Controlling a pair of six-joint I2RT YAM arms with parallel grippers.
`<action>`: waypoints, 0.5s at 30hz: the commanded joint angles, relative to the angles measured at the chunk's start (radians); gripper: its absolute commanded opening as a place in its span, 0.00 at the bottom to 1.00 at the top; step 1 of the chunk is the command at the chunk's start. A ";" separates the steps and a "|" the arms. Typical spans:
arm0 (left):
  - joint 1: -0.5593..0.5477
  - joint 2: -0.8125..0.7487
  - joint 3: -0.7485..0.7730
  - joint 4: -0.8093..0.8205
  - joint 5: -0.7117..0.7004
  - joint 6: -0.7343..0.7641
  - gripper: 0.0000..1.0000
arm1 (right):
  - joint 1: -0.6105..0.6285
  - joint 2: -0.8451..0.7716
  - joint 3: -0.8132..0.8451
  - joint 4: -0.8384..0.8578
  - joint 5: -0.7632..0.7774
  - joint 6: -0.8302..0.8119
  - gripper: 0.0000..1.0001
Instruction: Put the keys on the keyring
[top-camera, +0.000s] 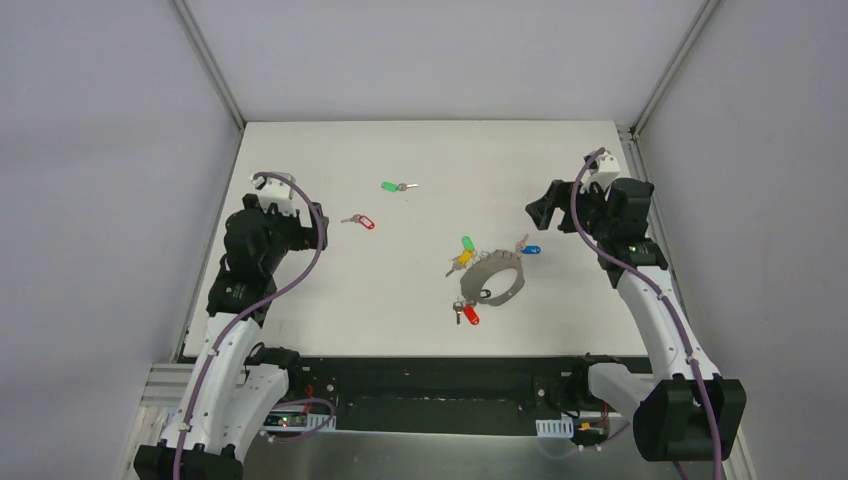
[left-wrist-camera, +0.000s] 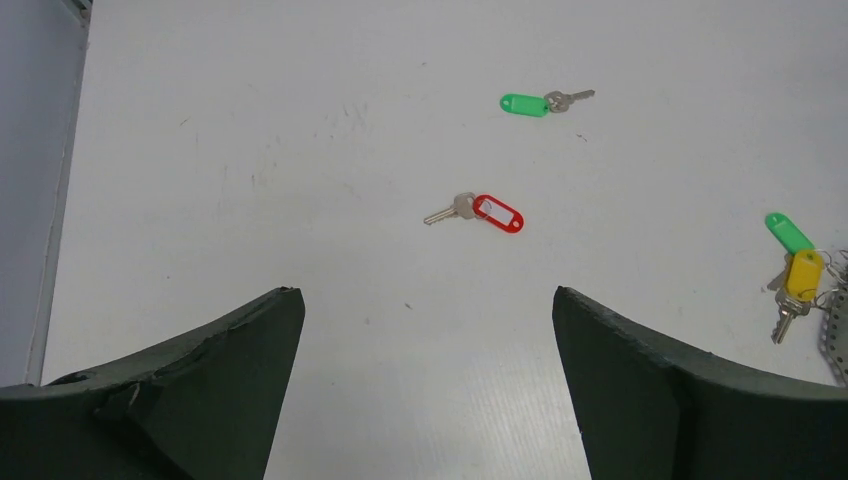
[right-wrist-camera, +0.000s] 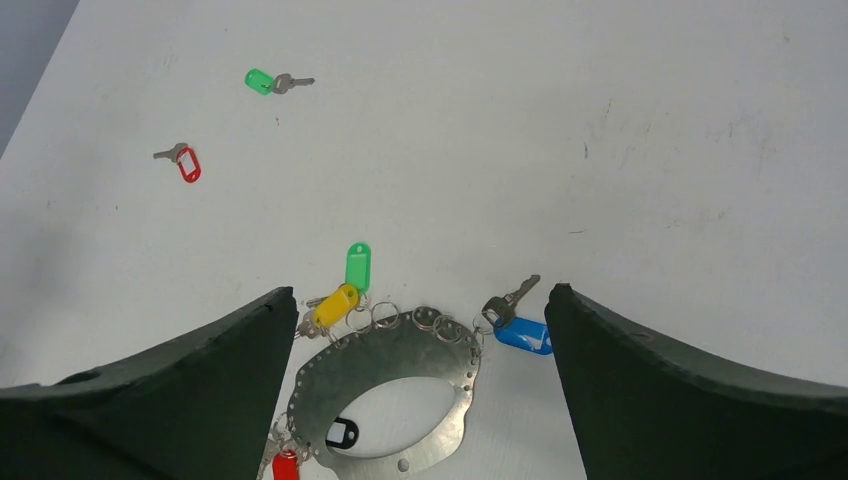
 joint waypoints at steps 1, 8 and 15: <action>0.004 -0.003 -0.014 0.038 0.028 -0.022 1.00 | -0.012 -0.030 0.000 0.026 -0.043 -0.002 0.98; 0.004 -0.003 -0.008 0.003 0.007 -0.012 0.99 | -0.026 -0.031 -0.001 0.026 -0.035 -0.006 0.98; 0.004 0.039 0.093 -0.171 0.139 0.130 1.00 | -0.010 -0.005 0.008 -0.007 0.061 -0.058 0.98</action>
